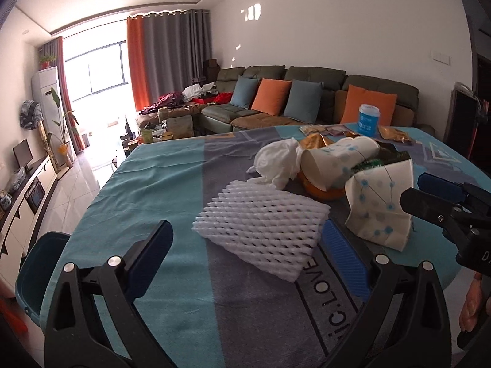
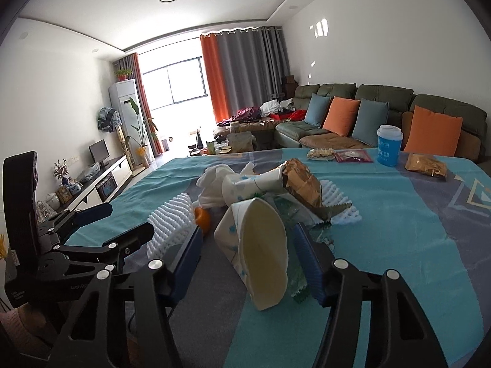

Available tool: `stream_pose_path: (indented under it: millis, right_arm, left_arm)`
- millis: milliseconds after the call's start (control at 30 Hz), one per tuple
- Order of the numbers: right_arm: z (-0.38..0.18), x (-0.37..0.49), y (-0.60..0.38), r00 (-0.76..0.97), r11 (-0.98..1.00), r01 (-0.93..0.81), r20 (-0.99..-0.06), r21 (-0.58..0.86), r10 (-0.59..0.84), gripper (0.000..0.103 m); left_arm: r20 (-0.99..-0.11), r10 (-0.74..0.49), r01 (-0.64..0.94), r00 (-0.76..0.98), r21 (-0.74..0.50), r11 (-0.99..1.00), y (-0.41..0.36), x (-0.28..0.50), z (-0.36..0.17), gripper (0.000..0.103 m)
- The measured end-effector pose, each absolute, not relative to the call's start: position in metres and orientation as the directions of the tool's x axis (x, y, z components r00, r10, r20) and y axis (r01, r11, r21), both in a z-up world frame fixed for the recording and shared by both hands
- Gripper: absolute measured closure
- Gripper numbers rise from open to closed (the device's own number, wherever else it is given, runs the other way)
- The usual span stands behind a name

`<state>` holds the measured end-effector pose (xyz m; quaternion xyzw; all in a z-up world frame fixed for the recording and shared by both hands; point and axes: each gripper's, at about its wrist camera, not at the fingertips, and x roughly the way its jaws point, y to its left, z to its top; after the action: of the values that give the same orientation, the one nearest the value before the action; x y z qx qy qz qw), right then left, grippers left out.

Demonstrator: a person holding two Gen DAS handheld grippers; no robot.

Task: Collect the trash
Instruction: 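Grasp the white foam fruit net with the left gripper while the right grasps a paper cup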

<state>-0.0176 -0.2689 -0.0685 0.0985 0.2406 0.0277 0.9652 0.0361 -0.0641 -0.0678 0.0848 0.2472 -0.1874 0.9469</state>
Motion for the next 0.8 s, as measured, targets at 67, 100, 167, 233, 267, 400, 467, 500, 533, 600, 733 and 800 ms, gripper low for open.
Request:
stream_pose_path:
  millis: [67,100,167,233,267,400,467,500,533,600,733,800]
  right_arm:
    - [-0.072,-0.019,-0.269,0.875,0.976,-0.01,-0.47,0.217,0.114,0.058]
    - [-0.074,-0.019,-0.269,0.872,0.974,-0.014,-0.474,0.225,0.122,0.06]
    - [-0.075,-0.019,-0.267,0.865,0.973,-0.023,-0.483,0.23,0.135,0.066]
    - [-0.077,-0.018,-0.266,0.86,0.97,-0.032,-0.488,0.24,0.149,0.077]
    - [-0.077,-0.018,-0.265,0.859,0.97,-0.035,-0.488,0.24,0.152,0.089]
    - [-0.075,-0.015,-0.262,0.856,0.97,-0.059,-0.489,0.234,0.17,0.1]
    - [-0.073,-0.015,-0.261,0.856,0.969,-0.068,-0.486,0.236,0.178,0.1]
    - [-0.071,-0.015,-0.261,0.856,0.968,-0.073,-0.483,0.24,0.184,0.1]
    - [-0.069,-0.016,-0.261,0.856,0.967,-0.079,-0.481,0.244,0.191,0.101]
    - [-0.065,-0.016,-0.261,0.858,0.964,-0.093,-0.471,0.25,0.205,0.101]
    - [-0.056,-0.017,-0.257,0.865,0.963,-0.116,-0.453,0.242,0.217,0.101]
    - [-0.053,-0.015,-0.255,0.866,0.963,-0.125,-0.448,0.239,0.224,0.101]
  left_arm:
    - [-0.526,-0.314,0.412,0.79,0.076,0.908,-0.073,0.042,-0.073,0.017]
    - [-0.54,-0.316,0.418,0.78,0.073,0.906,-0.075,0.045,-0.077,0.018]
    - [-0.563,-0.317,0.42,0.764,0.06,0.906,-0.077,0.049,-0.081,0.025]
    - [-0.577,-0.326,0.425,0.748,0.039,0.904,-0.073,0.052,-0.083,0.037]
    - [-0.586,-0.331,0.426,0.74,0.027,0.904,-0.072,0.055,-0.085,0.044]
    - [-0.616,-0.358,0.437,0.701,-0.024,0.899,-0.063,0.062,-0.089,0.071]
    - [-0.621,-0.367,0.44,0.692,-0.041,0.897,-0.06,0.065,-0.091,0.09]
    - [-0.623,-0.371,0.44,0.688,-0.048,0.897,-0.058,0.067,-0.092,0.096]
    - [-0.625,-0.372,0.438,0.686,-0.054,0.898,-0.055,0.067,-0.091,0.102]
    - [-0.623,-0.375,0.436,0.687,-0.059,0.898,-0.049,0.068,-0.091,0.102]
    - [-0.618,-0.379,0.425,0.689,-0.078,0.902,-0.039,0.071,-0.089,0.102]
    - [-0.619,-0.368,0.407,0.694,-0.085,0.91,-0.034,0.072,-0.087,0.099]
